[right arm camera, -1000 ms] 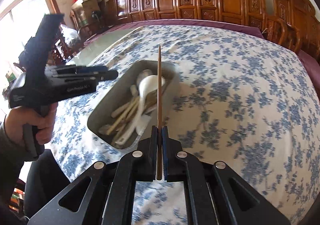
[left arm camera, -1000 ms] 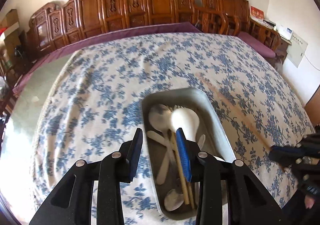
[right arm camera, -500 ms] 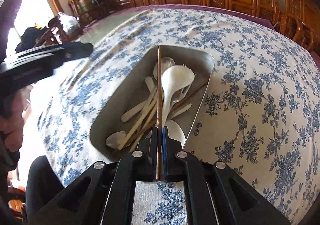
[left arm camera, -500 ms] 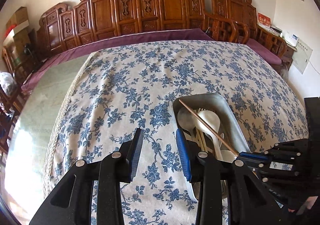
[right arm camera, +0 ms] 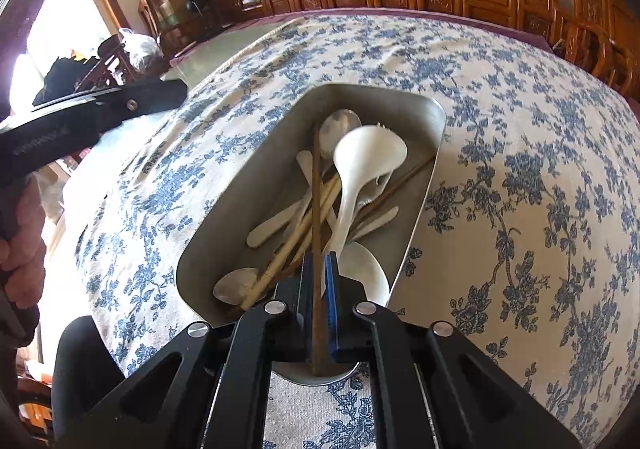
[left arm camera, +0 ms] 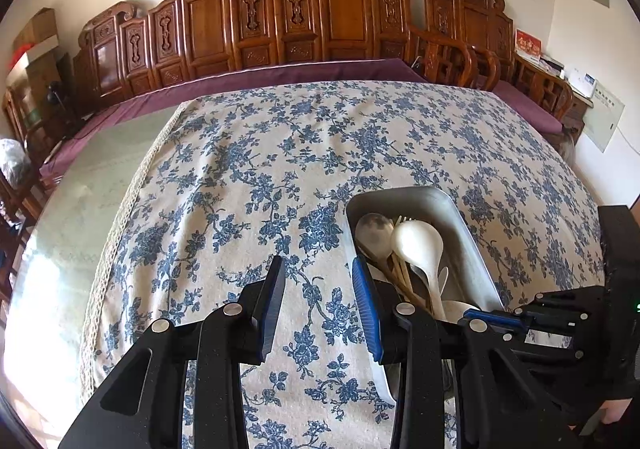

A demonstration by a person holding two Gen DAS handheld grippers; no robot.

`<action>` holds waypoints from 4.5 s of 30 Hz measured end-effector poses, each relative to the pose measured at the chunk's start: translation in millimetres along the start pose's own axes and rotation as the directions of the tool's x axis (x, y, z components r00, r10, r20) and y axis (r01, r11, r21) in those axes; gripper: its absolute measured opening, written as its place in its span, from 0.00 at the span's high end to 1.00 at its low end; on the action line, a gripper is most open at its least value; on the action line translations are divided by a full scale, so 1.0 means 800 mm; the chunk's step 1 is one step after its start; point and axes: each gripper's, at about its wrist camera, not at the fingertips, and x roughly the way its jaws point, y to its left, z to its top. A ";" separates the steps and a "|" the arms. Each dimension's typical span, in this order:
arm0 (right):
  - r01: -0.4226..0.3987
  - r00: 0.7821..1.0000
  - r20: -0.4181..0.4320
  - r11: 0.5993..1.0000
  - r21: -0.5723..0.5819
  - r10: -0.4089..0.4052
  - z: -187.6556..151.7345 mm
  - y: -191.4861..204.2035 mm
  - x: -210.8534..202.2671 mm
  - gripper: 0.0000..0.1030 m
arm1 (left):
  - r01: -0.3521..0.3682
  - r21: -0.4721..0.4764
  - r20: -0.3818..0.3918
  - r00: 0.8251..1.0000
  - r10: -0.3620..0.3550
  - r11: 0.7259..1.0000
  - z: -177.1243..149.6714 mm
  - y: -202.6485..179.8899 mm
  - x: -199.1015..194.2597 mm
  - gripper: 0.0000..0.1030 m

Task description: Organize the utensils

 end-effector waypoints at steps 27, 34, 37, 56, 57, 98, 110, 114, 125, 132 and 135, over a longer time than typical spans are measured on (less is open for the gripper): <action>0.192 0.942 0.256 0.974 0.121 -0.217 -0.085 -0.043 -0.224 0.05 | 0.052 -0.025 0.087 0.995 -0.049 0.998 -0.050 -0.093 -0.102 0.12; 0.237 0.914 0.294 0.956 0.173 -0.279 -0.123 -0.048 -0.271 0.02 | 0.047 -0.011 0.121 0.992 -0.046 0.999 -0.071 -0.132 -0.156 0.07; 0.254 0.898 0.321 0.951 0.178 -0.300 -0.133 -0.045 -0.291 0.02 | 0.044 0.004 0.133 0.990 -0.045 0.999 -0.077 -0.148 -0.176 0.07; 0.304 0.769 0.537 0.937 0.172 -0.348 -0.129 0.012 -0.438 0.03 | 0.000 -0.020 0.334 0.942 0.007 1.000 -0.054 -0.166 -0.316 0.07; 0.306 0.765 0.541 0.937 0.171 -0.349 -0.129 0.013 -0.441 0.02 | 0.003 -0.023 0.339 0.941 0.005 1.000 -0.054 -0.166 -0.319 0.07; 0.317 0.752 0.549 0.930 0.186 -0.366 -0.128 0.017 -0.443 0.03 | 0.010 -0.030 0.383 0.924 0.002 1.000 -0.066 -0.161 -0.342 0.07; 0.318 0.751 0.548 0.929 0.188 -0.368 -0.128 0.017 -0.444 0.02 | 0.008 -0.032 0.383 0.924 0.005 0.999 -0.067 -0.159 -0.344 0.07; 0.318 0.751 0.549 0.929 0.188 -0.368 -0.127 0.017 -0.443 0.02 | 0.007 -0.032 0.383 0.924 0.006 0.999 -0.067 -0.159 -0.344 0.07; 0.318 0.750 0.549 0.929 0.188 -0.368 -0.127 0.018 -0.442 0.03 | 0.006 -0.030 0.383 0.924 0.006 1.000 -0.065 -0.161 -0.345 0.07; 0.320 0.750 0.549 0.929 0.188 -0.369 -0.126 0.018 -0.442 0.02 | 0.010 -0.032 0.386 0.922 0.003 0.999 -0.064 -0.163 -0.347 0.07; 0.321 0.750 0.548 0.928 0.187 -0.370 -0.126 0.020 -0.442 0.02 | 0.014 -0.032 0.391 0.920 -0.001 0.999 -0.065 -0.164 -0.349 0.07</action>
